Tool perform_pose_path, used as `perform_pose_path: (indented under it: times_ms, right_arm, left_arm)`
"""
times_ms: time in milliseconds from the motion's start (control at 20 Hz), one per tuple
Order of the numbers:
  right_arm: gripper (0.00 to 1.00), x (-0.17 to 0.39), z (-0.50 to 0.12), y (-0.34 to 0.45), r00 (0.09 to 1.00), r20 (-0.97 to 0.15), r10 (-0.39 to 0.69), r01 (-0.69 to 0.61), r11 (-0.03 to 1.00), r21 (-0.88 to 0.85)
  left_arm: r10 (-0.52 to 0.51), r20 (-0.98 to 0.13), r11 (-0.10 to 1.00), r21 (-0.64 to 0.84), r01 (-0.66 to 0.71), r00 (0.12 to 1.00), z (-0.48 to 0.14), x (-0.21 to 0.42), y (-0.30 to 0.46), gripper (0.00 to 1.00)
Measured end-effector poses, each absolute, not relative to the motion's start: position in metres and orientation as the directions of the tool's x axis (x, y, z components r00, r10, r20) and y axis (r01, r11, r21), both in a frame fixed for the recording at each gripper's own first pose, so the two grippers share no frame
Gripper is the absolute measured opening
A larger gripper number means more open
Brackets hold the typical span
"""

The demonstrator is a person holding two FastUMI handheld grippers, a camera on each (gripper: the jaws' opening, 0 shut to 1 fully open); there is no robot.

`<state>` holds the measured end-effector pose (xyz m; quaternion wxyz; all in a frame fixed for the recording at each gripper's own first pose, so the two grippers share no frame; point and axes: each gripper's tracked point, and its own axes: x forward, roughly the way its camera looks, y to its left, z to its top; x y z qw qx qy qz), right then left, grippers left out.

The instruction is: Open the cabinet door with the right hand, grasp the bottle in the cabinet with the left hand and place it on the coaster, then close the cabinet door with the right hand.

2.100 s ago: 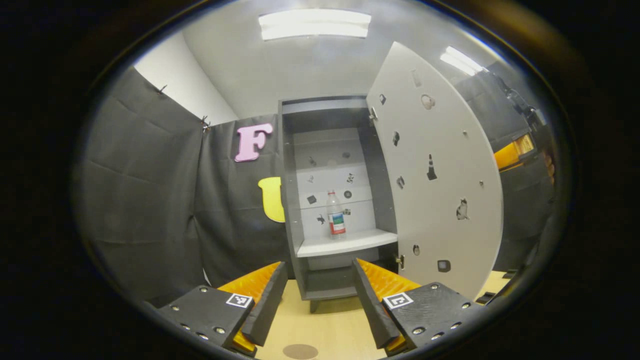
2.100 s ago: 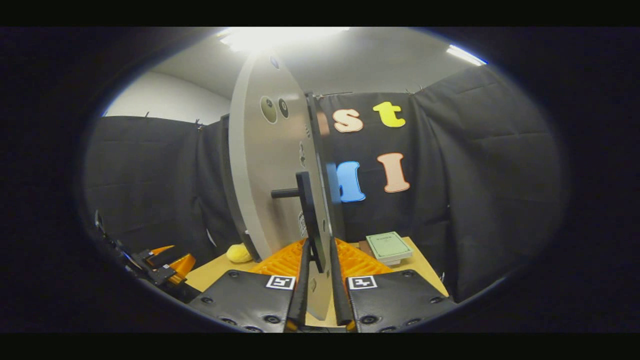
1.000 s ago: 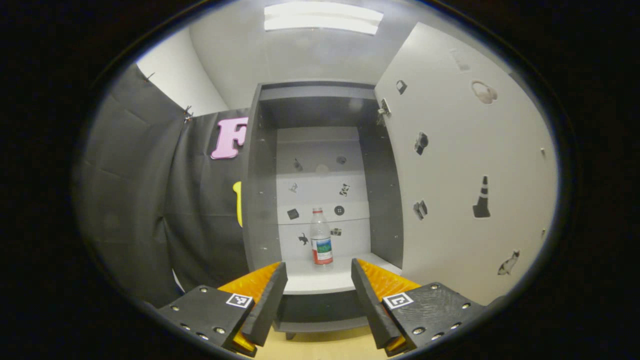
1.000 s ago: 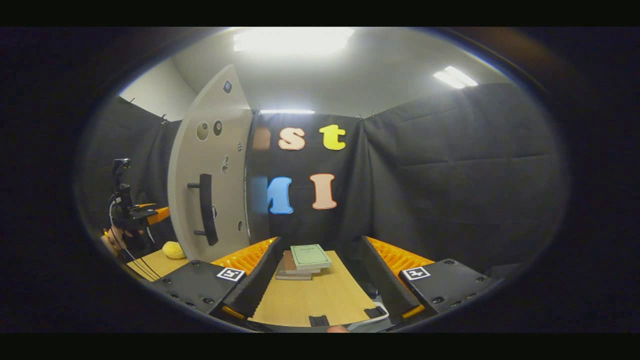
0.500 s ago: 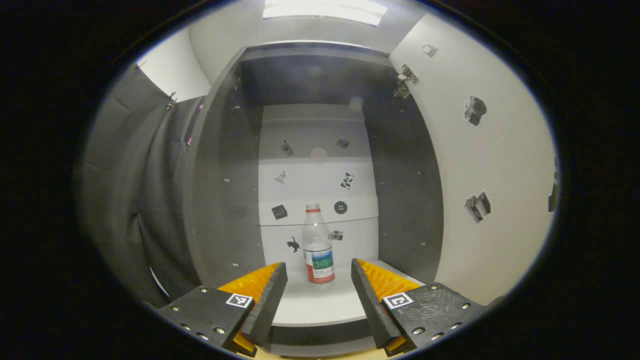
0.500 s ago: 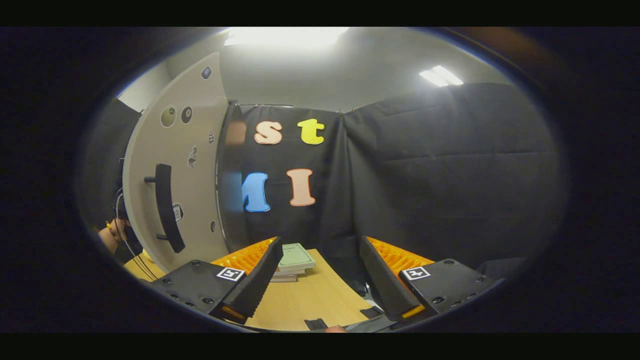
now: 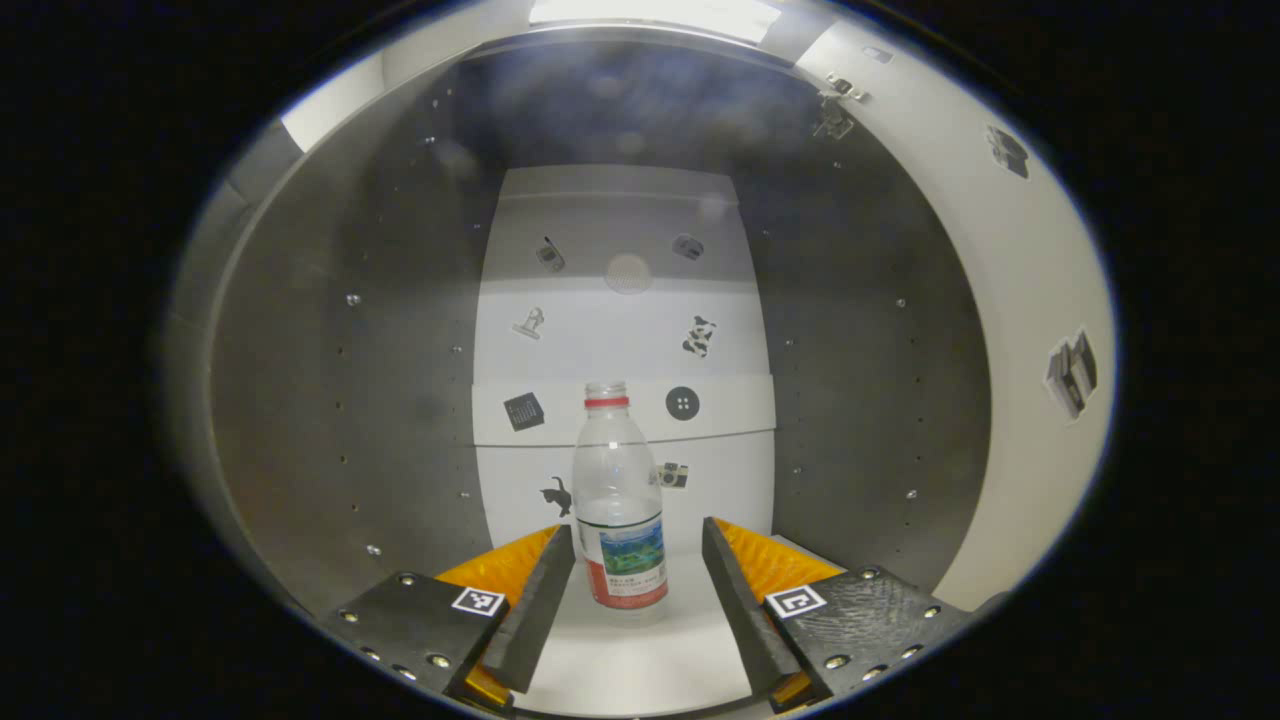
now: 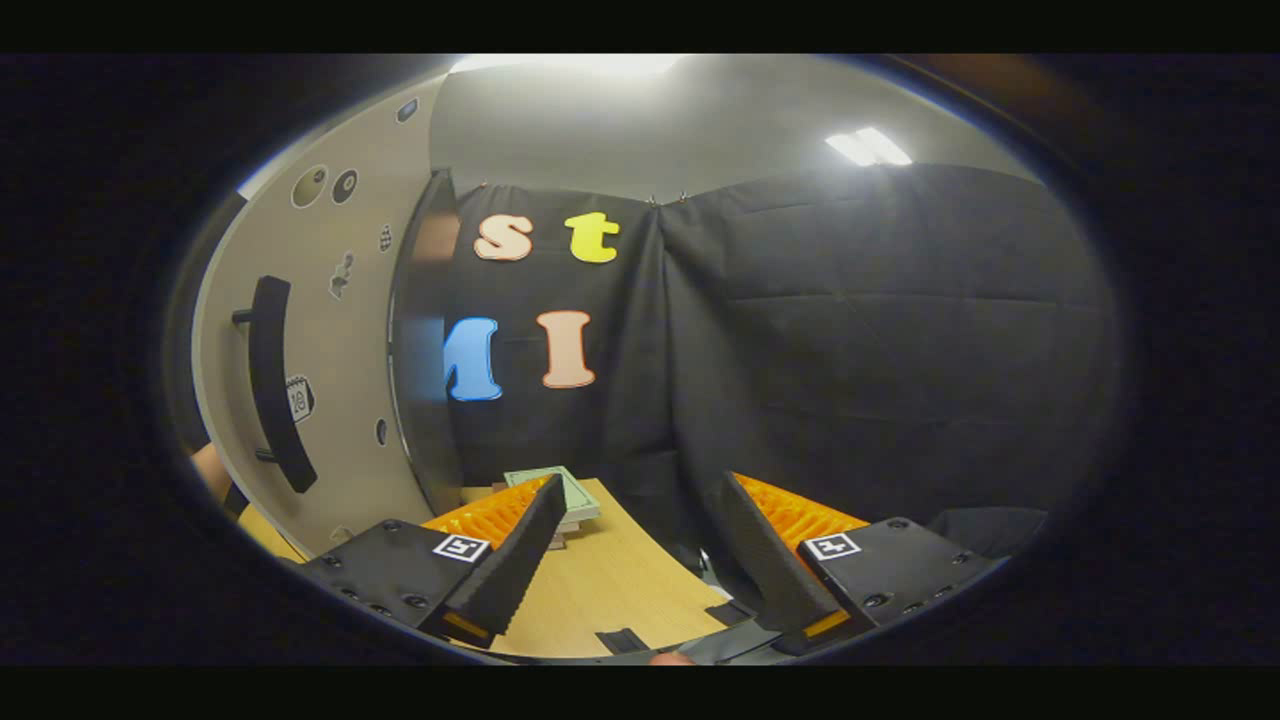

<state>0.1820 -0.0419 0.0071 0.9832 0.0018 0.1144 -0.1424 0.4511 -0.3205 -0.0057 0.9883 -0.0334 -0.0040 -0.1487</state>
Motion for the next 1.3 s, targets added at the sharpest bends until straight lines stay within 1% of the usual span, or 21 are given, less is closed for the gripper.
perform_pose_path:
  times_ms: [50, 100, 200, 400, 450, 500, 550, 650, 700, 750, 800, 850, 900, 950, 1000, 1050, 1100, 1150, 1200, 1250, 1300]
  right_arm:
    - [0.98, 0.183, 0.006, -0.041, 0.93, -0.229, -0.287, 0.286, 0.958, -0.035]
    - [0.98, 0.184, 0.007, -0.039, 0.928, -0.231, -0.292, 0.29, 0.956, -0.041]
    - [0.98, 0.184, 0.006, -0.039, 0.925, -0.234, -0.3, 0.295, 0.954, -0.058]
    - [1.0, 0.185, 0.007, -0.04, 0.913, -0.238, -0.331, 0.317, 0.944, -0.097]
    - [1.0, 0.185, 0.007, -0.04, 0.911, -0.238, -0.336, 0.321, 0.942, -0.102]
    - [0.96, 0.186, 0.007, -0.041, 0.909, -0.238, -0.342, 0.326, 0.939, -0.106]
    - [0.96, 0.187, 0.005, -0.041, 0.906, -0.24, -0.348, 0.331, 0.937, -0.107]
    - [0.96, 0.19, 0.003, -0.04, 0.904, -0.246, -0.35, 0.336, 0.937, -0.1]
    - [0.99, 0.192, 0.002, -0.039, 0.903, -0.247, -0.35, 0.336, 0.937, -0.098]
    - [0.99, 0.194, -0.001, -0.037, 0.902, -0.254, -0.348, 0.334, 0.937, -0.099]
    - [0.96, 0.195, -0.003, -0.036, 0.901, -0.261, -0.347, 0.332, 0.938, -0.101]
    - [0.99, 0.197, -0.005, -0.035, 0.9, -0.264, -0.347, 0.331, 0.938, -0.103]
    - [0.99, 0.2, -0.006, -0.033, 0.901, -0.266, -0.344, 0.328, 0.939, -0.103]
    - [0.96, 0.203, -0.007, -0.031, 0.902, -0.267, -0.338, 0.323, 0.941, -0.1]
    - [0.99, 0.205, -0.008, -0.03, 0.904, -0.268, -0.333, 0.318, 0.943, -0.098]
    - [0.96, 0.206, -0.008, -0.028, 0.906, -0.267, -0.33, 0.315, 0.944, -0.099]
    - [0.96, 0.207, -0.007, -0.028, 0.907, -0.264, -0.328, 0.313, 0.945, -0.099]
    - [0.96, 0.209, -0.008, -0.029, 0.908, -0.263, -0.326, 0.311, 0.945, -0.098]
    - [0.96, 0.209, -0.009, -0.029, 0.908, -0.264, -0.324, 0.311, 0.946, -0.094]
    - [0.96, 0.209, -0.009, -0.03, 0.908, -0.265, -0.323, 0.311, 0.946, -0.087]
    - [0.96, 0.209, -0.01, -0.031, 0.909, -0.266, -0.321, 0.311, 0.947, -0.08]
  left_arm:
    - [-0.29, 0.016, 0.954, -0.07, 0.29, 0.957, -0.01, 0.457, -0.322, 0.79]
    - [-0.288, 0.011, 0.954, -0.079, 0.288, 0.958, -0.016, 0.463, -0.323, 0.77]
    - [-0.286, -0.003, 0.954, -0.095, 0.284, 0.958, -0.026, 0.474, -0.326, 0.79]
    - [-0.28, -0.036, 0.956, -0.101, 0.276, 0.959, -0.045, 0.492, -0.33, 0.79]
    - [-0.281, -0.067, 0.956, -0.113, 0.272, 0.957, -0.052, 0.495, -0.331, 0.79]
    - [-0.284, -0.089, 0.953, -0.136, 0.271, 0.955, -0.06, 0.499, -0.332, 0.79]
    - [-0.279, -0.087, 0.952, -0.157, 0.264, 0.956, -0.064, 0.502, -0.332, 0.77]
    - [-0.257, -0.104, 0.957, -0.168, 0.238, 0.961, -0.069, 0.506, -0.326, 0.78]
    - [-0.255, -0.108, 0.957, -0.171, 0.235, 0.961, -0.068, 0.506, -0.327, 0.79]
    - [-0.264, -0.114, 0.956, -0.166, 0.244, 0.958, -0.068, 0.507, -0.329, 0.79]
    - [-0.269, -0.118, 0.956, -0.153, 0.25, 0.956, -0.069, 0.508, -0.33, 0.79]
    - [-0.273, -0.125, 0.956, -0.141, 0.256, 0.954, -0.069, 0.507, -0.332, 0.79]
    - [-0.273, -0.129, 0.958, -0.131, 0.257, 0.953, -0.07, 0.507, -0.334, 0.76]
    - [-0.271, -0.13, 0.959, -0.125, 0.255, 0.954, -0.07, 0.507, -0.334, 0.79]
    - [-0.268, -0.13, 0.96, -0.123, 0.252, 0.955, -0.07, 0.508, -0.334, 0.79]
    - [-0.267, -0.13, 0.96, -0.127, 0.251, 0.955, -0.07, 0.507, -0.333, 0.79]
    - [-0.269, -0.128, 0.959, -0.131, 0.253, 0.955, -0.07, 0.507, -0.332, 0.76]
    - [-0.269, -0.127, 0.959, -0.131, 0.253, 0.955, -0.069, 0.507, -0.332, 0.76]
    - [-0.269, -0.128, 0.959, -0.127, 0.253, 0.954, -0.071, 0.507, -0.331, 0.72]
    - [-0.268, -0.131, 0.96, -0.124, 0.253, 0.954, -0.071, 0.506, -0.33, 0.72]
    - [-0.266, -0.13, 0.96, -0.121, 0.251, 0.955, -0.071, 0.506, -0.329, 0.75]
